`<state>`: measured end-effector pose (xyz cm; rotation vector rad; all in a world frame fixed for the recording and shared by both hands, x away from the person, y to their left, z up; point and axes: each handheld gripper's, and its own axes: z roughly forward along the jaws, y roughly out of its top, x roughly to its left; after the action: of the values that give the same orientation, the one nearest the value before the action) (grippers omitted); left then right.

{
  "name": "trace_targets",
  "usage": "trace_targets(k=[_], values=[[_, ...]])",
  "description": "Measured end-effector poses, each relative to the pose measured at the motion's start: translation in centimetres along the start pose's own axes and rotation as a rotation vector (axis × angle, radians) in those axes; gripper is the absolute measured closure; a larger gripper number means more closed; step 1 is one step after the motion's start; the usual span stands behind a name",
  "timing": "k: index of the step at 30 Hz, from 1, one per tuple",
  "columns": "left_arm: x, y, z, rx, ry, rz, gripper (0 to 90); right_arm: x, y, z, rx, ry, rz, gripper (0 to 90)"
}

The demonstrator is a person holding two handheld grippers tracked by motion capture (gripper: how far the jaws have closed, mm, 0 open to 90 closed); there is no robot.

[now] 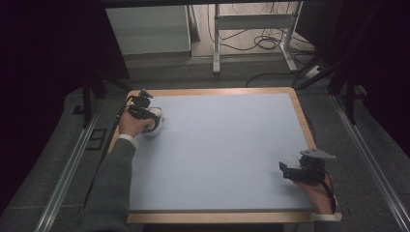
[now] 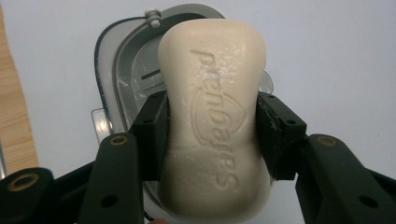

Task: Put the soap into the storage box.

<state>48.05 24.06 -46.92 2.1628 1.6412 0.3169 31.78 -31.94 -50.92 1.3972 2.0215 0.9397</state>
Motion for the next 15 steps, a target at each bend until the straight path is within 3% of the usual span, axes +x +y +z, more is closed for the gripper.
trace_targets(k=[5, 9, 15], values=[[0.2, -0.1, -0.4, -0.041, -0.012, -0.021, 46.0, -0.1, 0.0, -0.1, -0.009, -0.003, 0.004, 4.9], [0.1, -0.2, -0.8, -0.055, -0.032, -0.011, 38.7, 0.0, 0.1, -0.1, -0.009, -0.007, -0.002, 4.9], [-0.6, -0.6, -1.4, -0.079, -0.058, 0.015, 35.0, 0.1, 0.1, 0.0, -0.008, -0.003, -0.002, 4.9]])
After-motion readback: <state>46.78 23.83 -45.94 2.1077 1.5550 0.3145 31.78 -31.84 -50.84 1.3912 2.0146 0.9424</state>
